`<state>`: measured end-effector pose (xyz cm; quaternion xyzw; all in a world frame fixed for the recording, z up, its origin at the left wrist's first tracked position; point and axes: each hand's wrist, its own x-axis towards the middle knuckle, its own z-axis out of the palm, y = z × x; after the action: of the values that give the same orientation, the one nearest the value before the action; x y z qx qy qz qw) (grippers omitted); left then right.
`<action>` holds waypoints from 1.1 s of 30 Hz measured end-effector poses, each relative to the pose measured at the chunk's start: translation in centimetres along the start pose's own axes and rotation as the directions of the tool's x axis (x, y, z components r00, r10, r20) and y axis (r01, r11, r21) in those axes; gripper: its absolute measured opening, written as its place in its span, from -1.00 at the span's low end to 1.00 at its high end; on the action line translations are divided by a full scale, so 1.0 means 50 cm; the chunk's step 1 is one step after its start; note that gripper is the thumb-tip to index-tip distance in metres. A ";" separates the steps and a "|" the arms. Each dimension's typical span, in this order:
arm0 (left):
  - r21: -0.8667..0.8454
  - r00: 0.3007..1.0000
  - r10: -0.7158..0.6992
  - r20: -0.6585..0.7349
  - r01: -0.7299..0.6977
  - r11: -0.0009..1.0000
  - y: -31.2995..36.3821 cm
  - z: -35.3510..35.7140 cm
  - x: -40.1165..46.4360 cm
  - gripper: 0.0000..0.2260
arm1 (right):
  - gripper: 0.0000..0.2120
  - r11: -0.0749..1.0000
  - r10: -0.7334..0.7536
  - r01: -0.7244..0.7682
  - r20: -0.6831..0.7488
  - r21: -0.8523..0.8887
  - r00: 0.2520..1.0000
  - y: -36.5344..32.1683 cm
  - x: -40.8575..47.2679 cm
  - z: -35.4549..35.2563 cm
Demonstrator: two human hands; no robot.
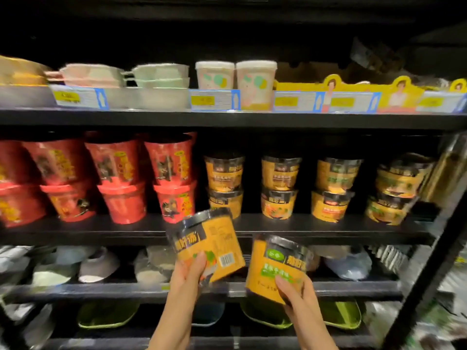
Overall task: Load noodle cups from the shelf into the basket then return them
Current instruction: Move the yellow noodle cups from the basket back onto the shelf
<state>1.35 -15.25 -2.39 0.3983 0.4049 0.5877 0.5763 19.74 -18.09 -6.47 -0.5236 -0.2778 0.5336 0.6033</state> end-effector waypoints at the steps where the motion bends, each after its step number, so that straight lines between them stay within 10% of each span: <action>1: 0.028 0.999 0.032 0.012 -0.032 0.999 0.017 -0.007 0.017 -0.59 | -0.11 0.999 -0.019 0.019 0.012 -0.033 1.000 -0.002 0.007 0.020; 6: 0.172 0.965 0.208 0.162 -0.235 0.957 0.094 -0.023 0.101 -0.33 | -0.36 0.976 -0.167 0.177 0.084 -0.129 0.982 -0.026 0.058 0.099; 13: 0.184 0.949 0.299 0.096 -0.312 0.932 0.130 0.019 0.202 -0.51 | -0.12 0.922 -0.257 0.300 0.192 -0.244 0.947 -0.039 0.149 0.148; 33: 0.548 0.904 0.403 0.145 -0.412 0.728 0.050 0.068 0.340 -0.09 | 0.08 0.673 -0.331 0.428 0.272 -0.603 0.904 -0.029 0.306 0.181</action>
<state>3.30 1.80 1.17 0.6346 0.4588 0.5493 0.2918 16.39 -0.57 -5.85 -0.5913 -0.5895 0.3015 0.4603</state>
